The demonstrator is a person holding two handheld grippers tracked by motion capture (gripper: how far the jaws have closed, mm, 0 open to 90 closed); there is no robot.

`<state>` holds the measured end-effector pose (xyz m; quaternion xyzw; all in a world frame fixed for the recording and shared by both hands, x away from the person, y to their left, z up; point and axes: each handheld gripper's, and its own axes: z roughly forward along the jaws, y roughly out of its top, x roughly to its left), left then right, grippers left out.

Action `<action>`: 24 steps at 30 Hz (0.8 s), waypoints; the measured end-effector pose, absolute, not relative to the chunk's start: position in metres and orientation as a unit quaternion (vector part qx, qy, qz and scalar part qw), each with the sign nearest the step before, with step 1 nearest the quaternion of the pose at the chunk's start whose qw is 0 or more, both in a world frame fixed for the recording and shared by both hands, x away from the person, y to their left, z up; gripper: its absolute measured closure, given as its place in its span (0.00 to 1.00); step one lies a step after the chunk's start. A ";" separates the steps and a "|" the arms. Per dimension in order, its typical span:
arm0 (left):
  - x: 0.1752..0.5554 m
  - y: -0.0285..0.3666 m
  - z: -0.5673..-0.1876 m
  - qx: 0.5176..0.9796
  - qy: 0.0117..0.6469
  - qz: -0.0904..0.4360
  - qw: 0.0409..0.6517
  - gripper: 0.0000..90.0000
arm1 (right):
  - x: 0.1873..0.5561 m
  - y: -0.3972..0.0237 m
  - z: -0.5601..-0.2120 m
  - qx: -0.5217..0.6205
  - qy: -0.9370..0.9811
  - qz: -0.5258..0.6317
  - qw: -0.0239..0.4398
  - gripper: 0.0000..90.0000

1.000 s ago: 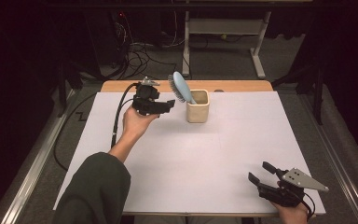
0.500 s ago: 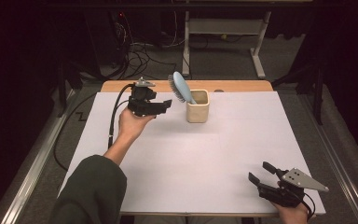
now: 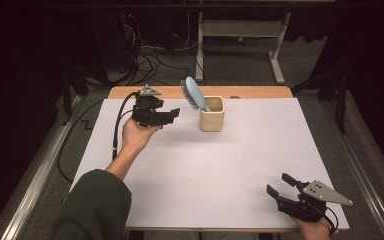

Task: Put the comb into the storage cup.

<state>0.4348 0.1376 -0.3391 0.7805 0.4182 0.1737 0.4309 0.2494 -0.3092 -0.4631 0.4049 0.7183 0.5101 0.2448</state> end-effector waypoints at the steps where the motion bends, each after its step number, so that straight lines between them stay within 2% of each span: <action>1: 0.434 0.139 -0.339 0.780 0.418 0.174 0.432 0.35 | 0.249 -0.309 -0.463 0.405 0.718 0.510 0.245 0.33; 24: 0.421 0.160 -0.341 0.770 0.426 0.188 0.435 0.34 | 0.250 -0.309 -0.463 0.408 0.717 0.510 0.244 0.33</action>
